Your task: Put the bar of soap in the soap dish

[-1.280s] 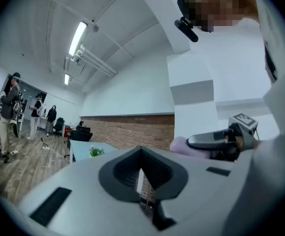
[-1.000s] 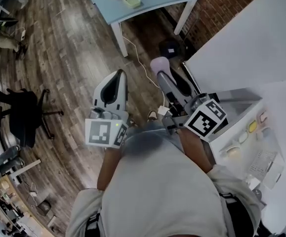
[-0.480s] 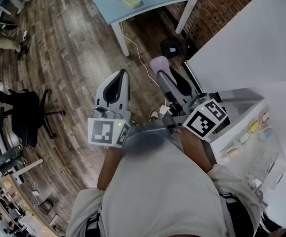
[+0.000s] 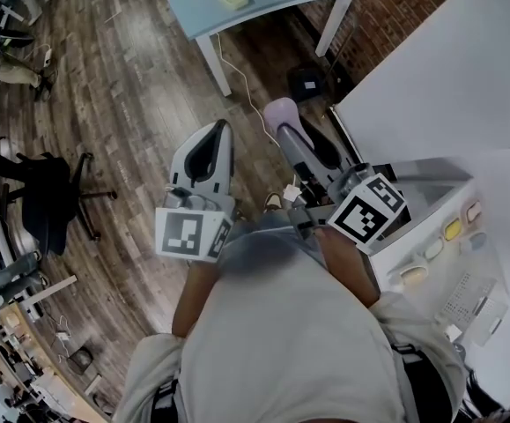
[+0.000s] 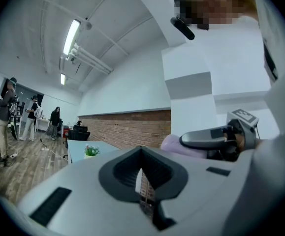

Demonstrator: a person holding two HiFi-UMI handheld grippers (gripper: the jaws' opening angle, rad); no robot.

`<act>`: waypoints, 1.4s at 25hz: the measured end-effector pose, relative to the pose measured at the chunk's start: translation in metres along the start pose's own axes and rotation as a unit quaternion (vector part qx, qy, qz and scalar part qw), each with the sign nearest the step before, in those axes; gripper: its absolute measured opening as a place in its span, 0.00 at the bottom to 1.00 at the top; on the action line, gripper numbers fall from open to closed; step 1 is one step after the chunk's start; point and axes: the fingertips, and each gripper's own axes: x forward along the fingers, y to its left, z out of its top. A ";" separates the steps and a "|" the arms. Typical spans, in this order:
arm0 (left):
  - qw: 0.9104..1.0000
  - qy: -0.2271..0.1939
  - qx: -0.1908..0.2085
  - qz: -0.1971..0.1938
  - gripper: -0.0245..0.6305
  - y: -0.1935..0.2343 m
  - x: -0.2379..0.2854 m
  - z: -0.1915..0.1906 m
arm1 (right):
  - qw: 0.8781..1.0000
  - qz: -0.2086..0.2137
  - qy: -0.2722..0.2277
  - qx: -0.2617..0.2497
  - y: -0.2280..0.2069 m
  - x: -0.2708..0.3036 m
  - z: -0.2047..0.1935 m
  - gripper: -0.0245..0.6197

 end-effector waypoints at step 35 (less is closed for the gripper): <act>1.000 -0.003 -0.002 -0.029 0.04 0.071 0.085 0.000 | 1.000 0.002 -0.008 0.008 -0.038 0.101 0.029 0.29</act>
